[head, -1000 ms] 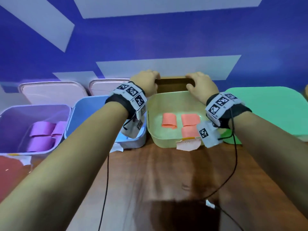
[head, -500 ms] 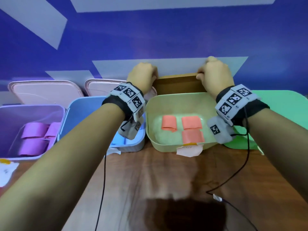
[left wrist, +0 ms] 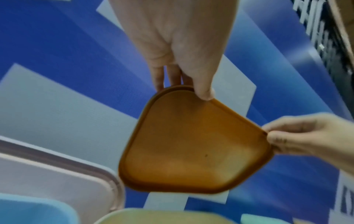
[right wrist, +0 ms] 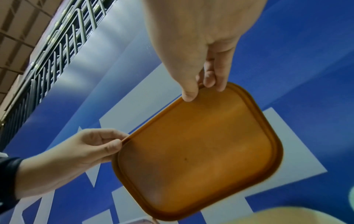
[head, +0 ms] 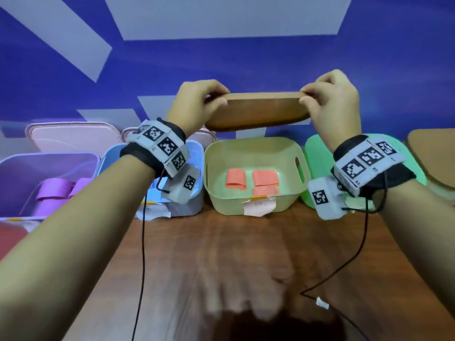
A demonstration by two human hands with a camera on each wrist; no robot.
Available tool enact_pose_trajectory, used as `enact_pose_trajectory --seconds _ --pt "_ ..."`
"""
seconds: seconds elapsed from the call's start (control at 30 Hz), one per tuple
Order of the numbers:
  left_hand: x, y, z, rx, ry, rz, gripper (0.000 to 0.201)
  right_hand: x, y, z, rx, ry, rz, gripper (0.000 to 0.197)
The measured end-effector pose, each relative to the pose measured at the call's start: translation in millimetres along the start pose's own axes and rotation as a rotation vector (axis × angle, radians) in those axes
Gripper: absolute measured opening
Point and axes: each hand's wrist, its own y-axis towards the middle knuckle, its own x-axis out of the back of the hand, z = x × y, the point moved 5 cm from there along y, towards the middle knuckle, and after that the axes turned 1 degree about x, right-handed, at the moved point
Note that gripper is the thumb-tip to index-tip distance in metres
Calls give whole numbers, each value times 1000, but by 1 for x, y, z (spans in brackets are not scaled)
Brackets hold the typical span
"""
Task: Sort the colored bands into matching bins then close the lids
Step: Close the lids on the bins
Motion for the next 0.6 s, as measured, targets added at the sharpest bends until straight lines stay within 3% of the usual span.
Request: enact_pose_trajectory --seconds 0.33,0.47,0.6 --pt "-24 -88 -18 -210 94 31 35 0 -78 -18 134 -10 -56 16" --pt "-43 -118 -10 -352 85 46 16 -5 -111 -23 224 -44 -40 15" --pt "-56 -130 -1 -371 125 133 21 -13 -128 -23 270 -59 -23 13"
